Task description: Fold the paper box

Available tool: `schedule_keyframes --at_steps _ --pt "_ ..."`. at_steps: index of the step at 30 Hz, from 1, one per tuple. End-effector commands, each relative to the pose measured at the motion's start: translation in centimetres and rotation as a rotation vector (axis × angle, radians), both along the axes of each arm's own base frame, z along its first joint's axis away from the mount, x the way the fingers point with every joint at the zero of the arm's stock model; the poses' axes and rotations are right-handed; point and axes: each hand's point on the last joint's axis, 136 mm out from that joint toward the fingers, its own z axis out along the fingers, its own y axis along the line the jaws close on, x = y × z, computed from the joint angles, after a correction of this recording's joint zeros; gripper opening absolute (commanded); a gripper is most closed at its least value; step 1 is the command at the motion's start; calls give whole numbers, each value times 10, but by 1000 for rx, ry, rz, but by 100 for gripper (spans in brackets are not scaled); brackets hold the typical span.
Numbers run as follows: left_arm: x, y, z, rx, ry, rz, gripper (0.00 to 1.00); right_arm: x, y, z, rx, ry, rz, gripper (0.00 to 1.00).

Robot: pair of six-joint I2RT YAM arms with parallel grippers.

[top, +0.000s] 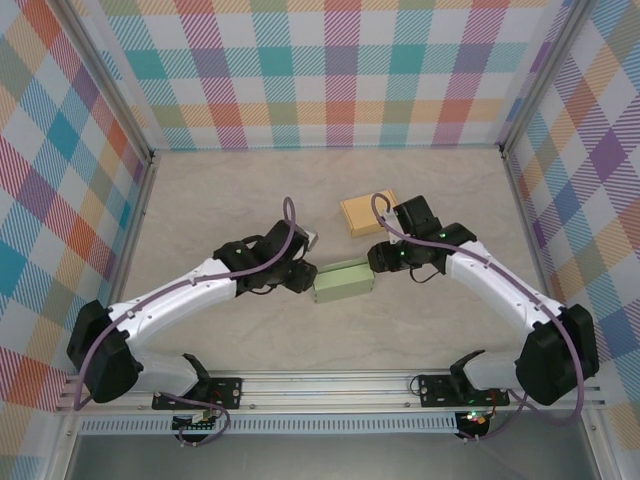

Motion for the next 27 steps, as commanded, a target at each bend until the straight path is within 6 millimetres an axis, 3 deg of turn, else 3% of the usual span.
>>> schedule_keyframes --at_steps 1,9,12,18,27 --pt "5 -14 10 -22 -25 3 43 7 6 5 -10 -36 23 48" --pt "5 -19 2 35 -11 12 38 6 12 1 -32 -36 36 42" --pt "6 -19 -2 66 -8 11 27 4 14 -2 -39 -31 38 39" --pt "6 -23 -3 77 5 13 12 1 21 -2 -37 -24 46 33" --pt "7 -31 1 53 23 11 12 -3 27 -2 -35 -22 41 26"
